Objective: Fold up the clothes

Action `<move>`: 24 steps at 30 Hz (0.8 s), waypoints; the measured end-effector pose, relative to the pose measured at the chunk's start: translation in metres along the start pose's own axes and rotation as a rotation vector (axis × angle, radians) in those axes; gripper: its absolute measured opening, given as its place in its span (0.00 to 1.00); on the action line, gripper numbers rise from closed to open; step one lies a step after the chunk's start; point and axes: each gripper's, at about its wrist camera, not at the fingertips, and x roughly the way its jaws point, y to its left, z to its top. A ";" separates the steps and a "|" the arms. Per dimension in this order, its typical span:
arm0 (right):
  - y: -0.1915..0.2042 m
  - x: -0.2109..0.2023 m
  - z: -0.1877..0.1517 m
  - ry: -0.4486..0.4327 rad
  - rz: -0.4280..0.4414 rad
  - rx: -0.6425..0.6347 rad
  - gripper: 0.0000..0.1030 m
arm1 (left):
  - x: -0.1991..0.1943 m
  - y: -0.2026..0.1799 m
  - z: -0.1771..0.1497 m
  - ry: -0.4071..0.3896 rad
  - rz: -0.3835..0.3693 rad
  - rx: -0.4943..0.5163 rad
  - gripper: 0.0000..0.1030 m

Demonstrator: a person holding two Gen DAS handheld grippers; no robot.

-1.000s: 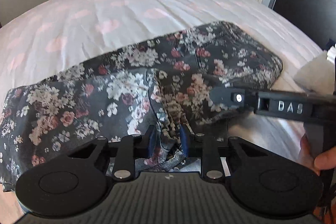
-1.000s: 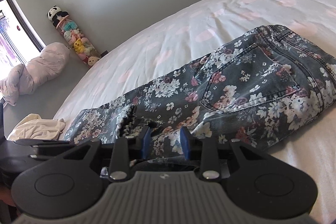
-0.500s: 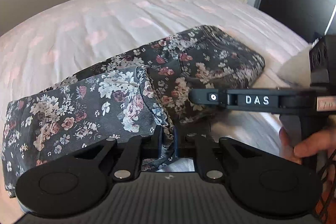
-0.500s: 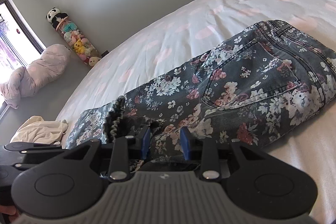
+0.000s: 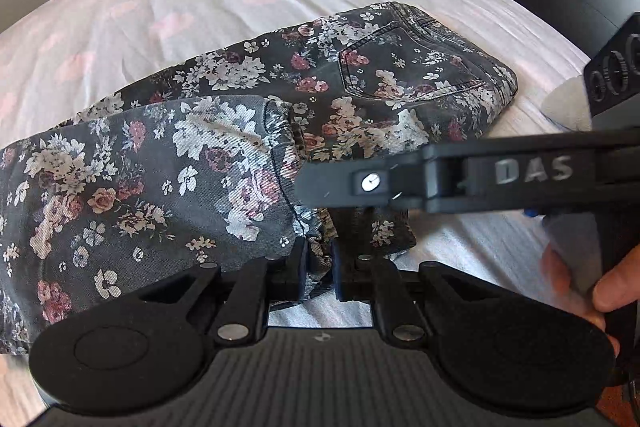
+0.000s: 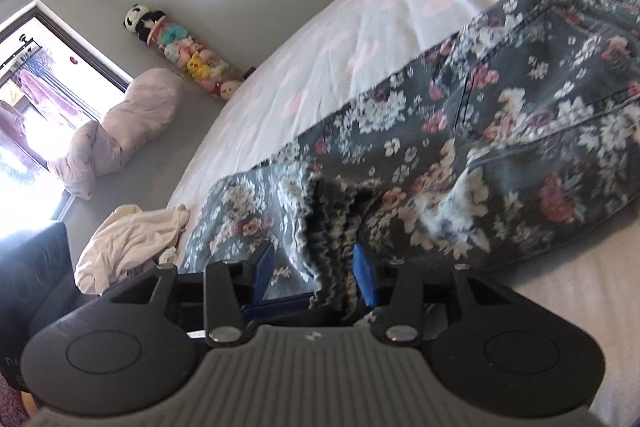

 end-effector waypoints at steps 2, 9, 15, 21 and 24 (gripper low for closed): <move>-0.003 0.008 -0.001 0.029 -0.006 0.018 0.50 | 0.001 -0.001 -0.001 -0.001 0.003 0.007 0.10; -0.007 0.027 -0.005 0.034 0.001 0.068 0.50 | 0.003 -0.002 -0.003 -0.003 0.008 0.007 0.10; -0.019 0.033 -0.004 0.019 0.027 0.112 0.25 | -0.002 0.000 -0.005 -0.009 0.009 -0.021 0.11; -0.014 0.027 -0.001 -0.005 0.054 0.068 0.20 | -0.042 -0.009 -0.020 -0.056 0.006 -0.035 0.18; -0.003 0.020 -0.001 -0.016 0.040 0.032 0.19 | -0.067 -0.007 -0.047 -0.057 0.077 -0.055 0.21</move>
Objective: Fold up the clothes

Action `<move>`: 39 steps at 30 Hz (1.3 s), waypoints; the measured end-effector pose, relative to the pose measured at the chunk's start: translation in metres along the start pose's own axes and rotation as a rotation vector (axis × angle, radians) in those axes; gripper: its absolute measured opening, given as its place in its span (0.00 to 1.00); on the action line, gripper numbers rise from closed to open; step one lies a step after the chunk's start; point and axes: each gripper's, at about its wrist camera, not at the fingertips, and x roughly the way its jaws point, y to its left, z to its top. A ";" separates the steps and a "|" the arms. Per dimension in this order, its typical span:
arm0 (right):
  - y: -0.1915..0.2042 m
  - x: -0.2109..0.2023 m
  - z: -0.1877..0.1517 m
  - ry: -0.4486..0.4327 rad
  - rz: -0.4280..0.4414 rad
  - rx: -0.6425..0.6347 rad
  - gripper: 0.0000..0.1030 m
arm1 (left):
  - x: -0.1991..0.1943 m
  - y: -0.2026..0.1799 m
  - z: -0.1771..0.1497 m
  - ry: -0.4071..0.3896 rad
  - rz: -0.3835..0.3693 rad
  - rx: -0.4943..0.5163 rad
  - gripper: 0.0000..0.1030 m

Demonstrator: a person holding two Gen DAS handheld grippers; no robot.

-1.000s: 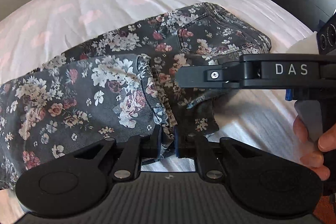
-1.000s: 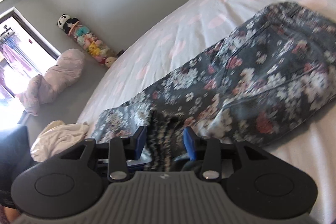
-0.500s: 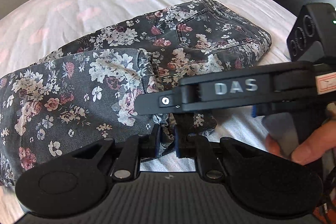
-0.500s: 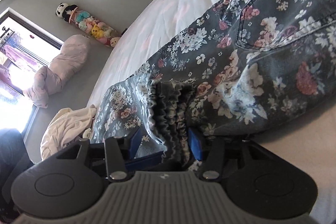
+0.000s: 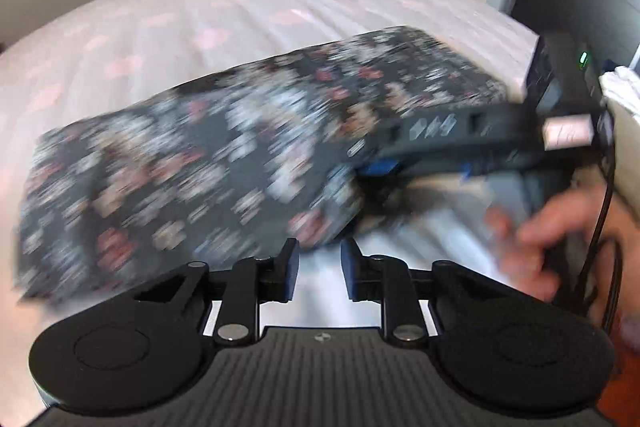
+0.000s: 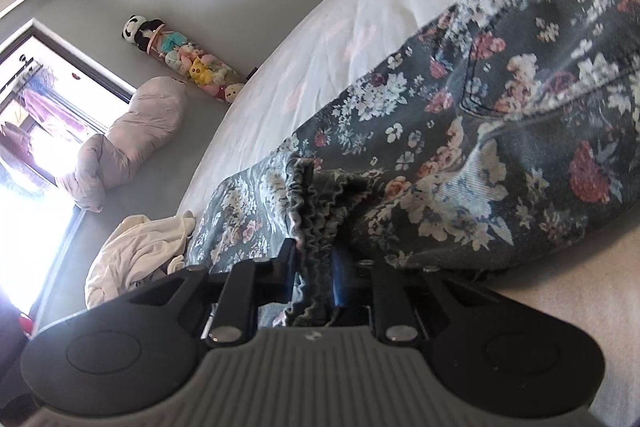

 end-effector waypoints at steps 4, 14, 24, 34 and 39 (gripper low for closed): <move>0.024 -0.009 0.002 -0.007 -0.042 -0.025 0.18 | -0.034 0.028 -0.041 0.029 0.100 -0.084 0.21; 0.112 -0.015 0.072 0.049 -0.152 -0.123 0.16 | -0.087 0.085 -0.107 0.053 0.220 -0.294 0.23; 0.231 -0.052 0.158 -0.013 -0.250 -0.356 0.16 | -0.098 0.099 -0.126 0.000 0.193 -0.383 0.23; 0.202 -0.110 0.193 -0.054 -0.423 -0.385 0.15 | -0.090 0.105 -0.127 -0.013 0.152 -0.397 0.23; 0.147 -0.120 0.200 -0.049 -0.492 -0.338 0.15 | -0.084 0.103 -0.125 -0.001 0.152 -0.389 0.23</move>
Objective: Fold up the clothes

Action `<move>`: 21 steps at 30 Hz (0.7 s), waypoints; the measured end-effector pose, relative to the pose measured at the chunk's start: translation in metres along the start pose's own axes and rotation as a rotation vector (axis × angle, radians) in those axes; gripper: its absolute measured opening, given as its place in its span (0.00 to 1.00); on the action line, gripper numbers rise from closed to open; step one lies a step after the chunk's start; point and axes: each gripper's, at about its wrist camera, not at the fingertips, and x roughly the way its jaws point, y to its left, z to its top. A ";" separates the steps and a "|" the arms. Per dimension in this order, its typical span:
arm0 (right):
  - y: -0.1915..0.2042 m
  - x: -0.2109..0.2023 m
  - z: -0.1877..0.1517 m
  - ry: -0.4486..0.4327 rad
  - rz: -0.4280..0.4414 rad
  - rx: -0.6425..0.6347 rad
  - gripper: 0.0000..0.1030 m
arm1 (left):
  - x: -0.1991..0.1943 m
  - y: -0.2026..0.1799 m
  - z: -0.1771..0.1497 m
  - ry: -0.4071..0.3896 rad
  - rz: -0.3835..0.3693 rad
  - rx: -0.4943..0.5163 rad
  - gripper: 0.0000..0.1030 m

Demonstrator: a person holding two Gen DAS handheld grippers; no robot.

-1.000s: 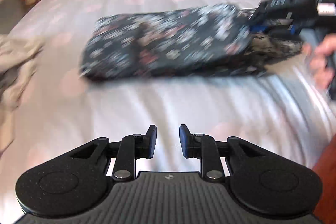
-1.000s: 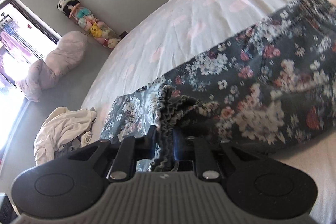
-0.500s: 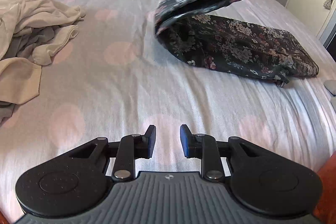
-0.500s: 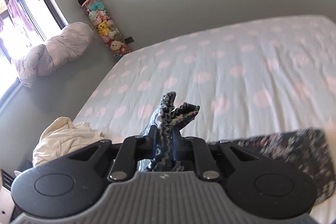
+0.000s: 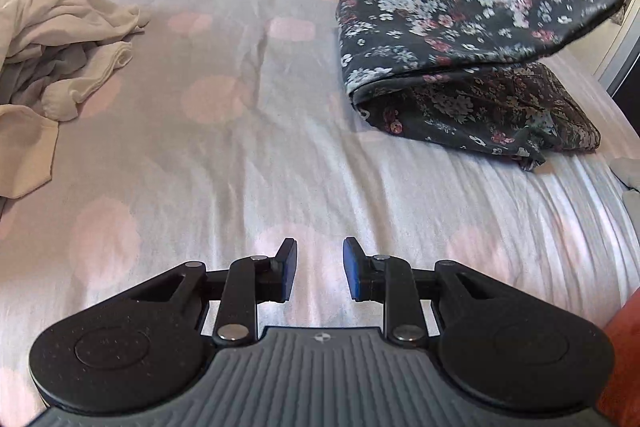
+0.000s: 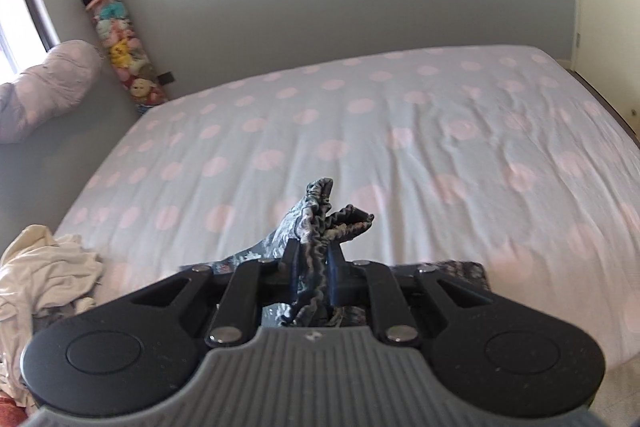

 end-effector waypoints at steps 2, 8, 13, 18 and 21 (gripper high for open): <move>-0.022 0.008 -0.006 0.008 -0.027 0.027 0.15 | 0.002 0.000 0.001 0.006 0.008 0.000 0.23; -0.081 0.038 -0.026 0.029 -0.102 0.076 0.15 | 0.018 -0.007 0.006 0.040 0.018 0.007 0.23; -0.122 0.073 -0.050 0.059 -0.127 0.115 0.15 | 0.028 -0.019 0.012 0.055 0.028 0.033 0.23; -0.160 0.108 -0.077 0.109 -0.159 0.159 0.15 | 0.037 -0.024 0.025 0.060 0.045 0.059 0.23; -0.176 0.126 -0.092 0.142 -0.166 0.178 0.15 | 0.043 -0.026 0.035 0.063 0.053 0.068 0.23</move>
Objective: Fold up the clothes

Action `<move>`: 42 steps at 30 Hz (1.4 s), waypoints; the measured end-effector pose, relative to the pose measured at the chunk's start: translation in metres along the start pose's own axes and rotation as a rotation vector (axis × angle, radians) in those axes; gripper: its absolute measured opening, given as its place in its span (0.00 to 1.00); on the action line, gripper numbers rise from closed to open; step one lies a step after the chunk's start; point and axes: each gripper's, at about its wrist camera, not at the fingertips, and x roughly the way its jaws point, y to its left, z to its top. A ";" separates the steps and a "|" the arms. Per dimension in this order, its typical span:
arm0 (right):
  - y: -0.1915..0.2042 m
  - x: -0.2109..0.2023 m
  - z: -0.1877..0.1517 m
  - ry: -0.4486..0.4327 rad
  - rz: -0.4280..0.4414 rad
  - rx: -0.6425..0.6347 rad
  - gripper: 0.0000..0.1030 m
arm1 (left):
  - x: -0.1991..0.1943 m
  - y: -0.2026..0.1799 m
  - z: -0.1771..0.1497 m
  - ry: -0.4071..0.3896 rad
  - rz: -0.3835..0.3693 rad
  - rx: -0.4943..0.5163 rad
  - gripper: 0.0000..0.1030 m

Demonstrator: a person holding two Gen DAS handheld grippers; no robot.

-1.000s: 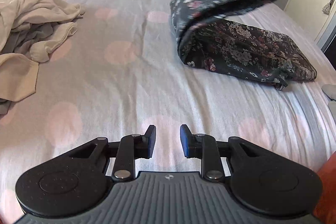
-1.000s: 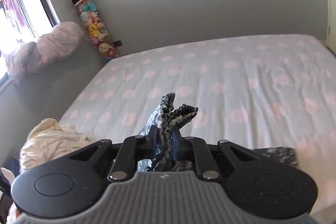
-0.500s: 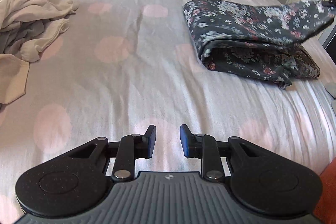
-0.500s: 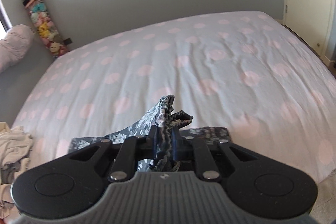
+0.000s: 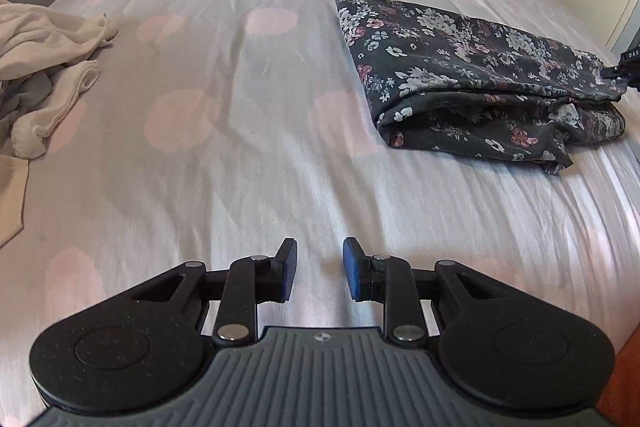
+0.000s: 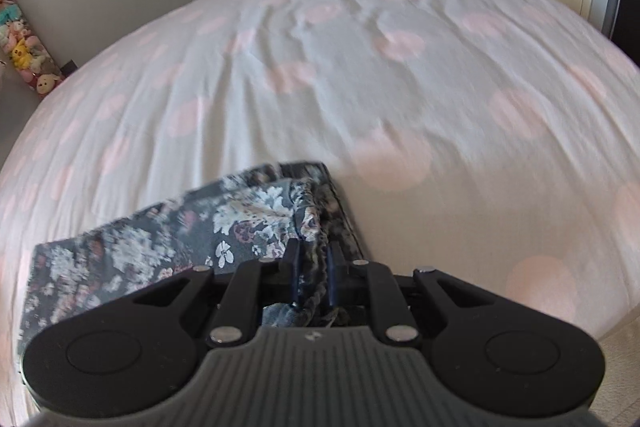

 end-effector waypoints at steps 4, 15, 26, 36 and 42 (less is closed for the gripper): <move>-0.010 0.018 -0.011 0.023 -0.003 0.002 0.15 | 0.008 -0.005 0.013 0.003 0.011 0.024 0.23; -0.035 0.002 -0.019 -0.013 0.017 0.081 0.51 | -0.002 -0.010 0.062 -0.121 -0.050 0.045 0.47; -0.052 -0.017 -0.043 -0.007 0.082 0.246 0.73 | 0.050 -0.003 0.112 -0.100 -0.196 -0.193 0.55; -0.069 0.009 -0.063 0.025 0.109 0.362 0.75 | 0.090 -0.008 0.096 -0.022 -0.234 -0.256 0.56; -0.058 0.015 -0.065 0.022 0.112 0.307 0.74 | 0.097 -0.017 0.095 -0.043 -0.225 -0.238 0.64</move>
